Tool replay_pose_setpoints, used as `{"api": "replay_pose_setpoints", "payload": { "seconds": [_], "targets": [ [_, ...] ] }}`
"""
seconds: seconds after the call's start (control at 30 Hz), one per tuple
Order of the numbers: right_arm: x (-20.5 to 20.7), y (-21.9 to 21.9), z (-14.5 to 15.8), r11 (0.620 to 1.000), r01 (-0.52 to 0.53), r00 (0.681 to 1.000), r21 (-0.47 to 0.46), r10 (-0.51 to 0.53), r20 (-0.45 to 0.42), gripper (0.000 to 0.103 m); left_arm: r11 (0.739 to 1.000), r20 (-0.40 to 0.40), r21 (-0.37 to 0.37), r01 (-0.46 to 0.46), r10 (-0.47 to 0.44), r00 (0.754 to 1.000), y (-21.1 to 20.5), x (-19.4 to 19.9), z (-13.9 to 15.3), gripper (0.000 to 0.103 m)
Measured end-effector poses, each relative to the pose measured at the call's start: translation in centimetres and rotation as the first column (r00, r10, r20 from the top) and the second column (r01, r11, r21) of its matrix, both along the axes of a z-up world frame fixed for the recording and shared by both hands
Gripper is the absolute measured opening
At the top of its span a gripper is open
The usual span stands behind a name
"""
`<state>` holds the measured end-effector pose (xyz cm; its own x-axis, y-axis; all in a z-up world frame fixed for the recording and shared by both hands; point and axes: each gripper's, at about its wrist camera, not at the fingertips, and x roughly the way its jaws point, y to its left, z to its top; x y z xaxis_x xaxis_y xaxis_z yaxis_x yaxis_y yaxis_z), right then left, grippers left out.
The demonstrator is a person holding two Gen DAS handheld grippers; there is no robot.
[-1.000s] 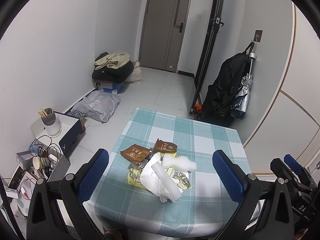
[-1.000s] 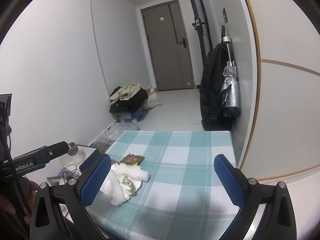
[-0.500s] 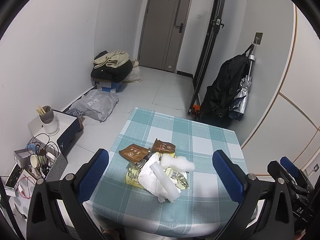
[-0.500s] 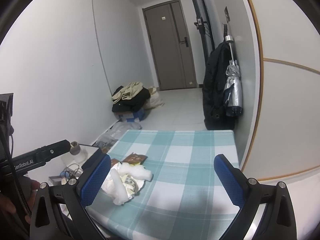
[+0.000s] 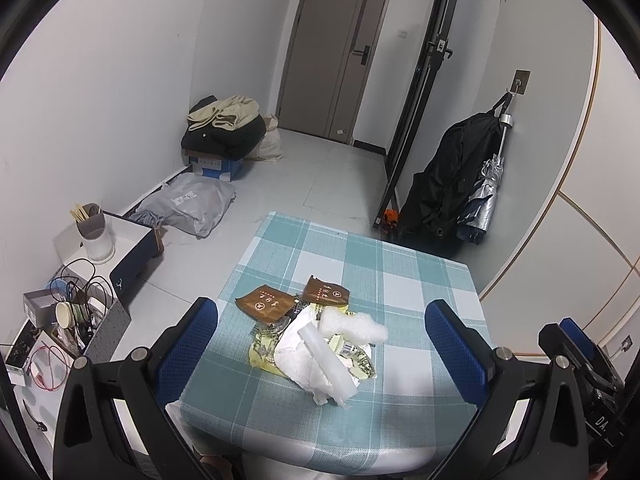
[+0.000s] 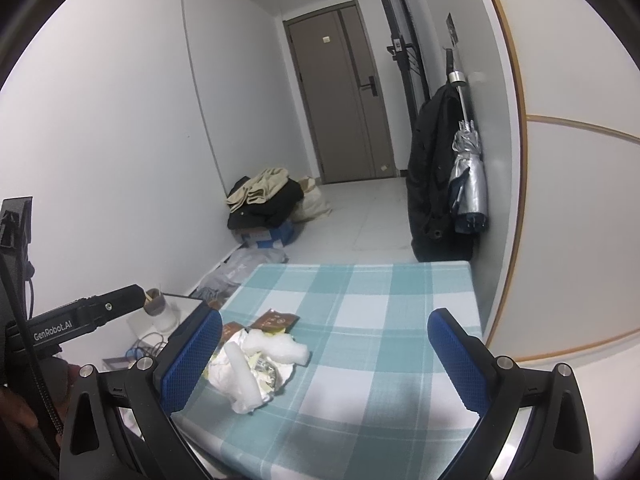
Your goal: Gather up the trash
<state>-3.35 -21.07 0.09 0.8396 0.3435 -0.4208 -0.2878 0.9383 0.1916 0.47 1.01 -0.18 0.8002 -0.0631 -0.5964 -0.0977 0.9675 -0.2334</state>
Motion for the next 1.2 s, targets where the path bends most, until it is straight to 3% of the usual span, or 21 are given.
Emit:
{"api": "replay_pose_setpoints", "payload": {
  "seconds": [0.43, 0.7, 0.87, 0.93, 1.1, 1.2],
  "targets": [
    [0.8, 0.9, -0.5, 0.999, -0.036, 0.999, -0.019, 0.035, -0.040, 0.103, 0.998, -0.032, -0.056, -0.001, -0.001, 0.999, 1.2, 0.4, -0.5, 0.102],
    [3.0, 4.5, -2.2, 0.980, -0.196, 0.971, -0.038, 0.188, -0.147, 0.103, 0.997, -0.039, -0.069, -0.042, 0.039, 0.998, 4.5, 0.9, -1.4, 0.102],
    [4.8, 8.2, -3.8, 0.954, -0.291, 0.940, -0.067, 0.272, -0.205, 0.094, 0.993, -0.062, -0.105, -0.057, 0.050, 0.997, 7.1, 1.6, -2.3, 0.102],
    [5.4, 9.9, -4.6, 0.942, -0.328, 0.923, -0.071, 0.303, -0.239, 0.078, 0.990, -0.079, -0.120, -0.069, 0.060, 0.995, 8.0, 1.9, -2.7, 0.102],
    [6.9, 12.8, -6.7, 0.925, -0.371, 0.896, -0.083, 0.334, -0.292, 0.075, 0.980, -0.124, -0.174, -0.097, 0.076, 0.989, 9.7, 2.4, -3.6, 0.102],
    [7.6, 14.6, -7.9, 0.909, -0.404, 0.880, -0.103, 0.355, -0.317, 0.067, 0.969, -0.137, -0.223, -0.105, 0.075, 0.988, 10.6, 2.7, -4.1, 0.102]
  ]
}}
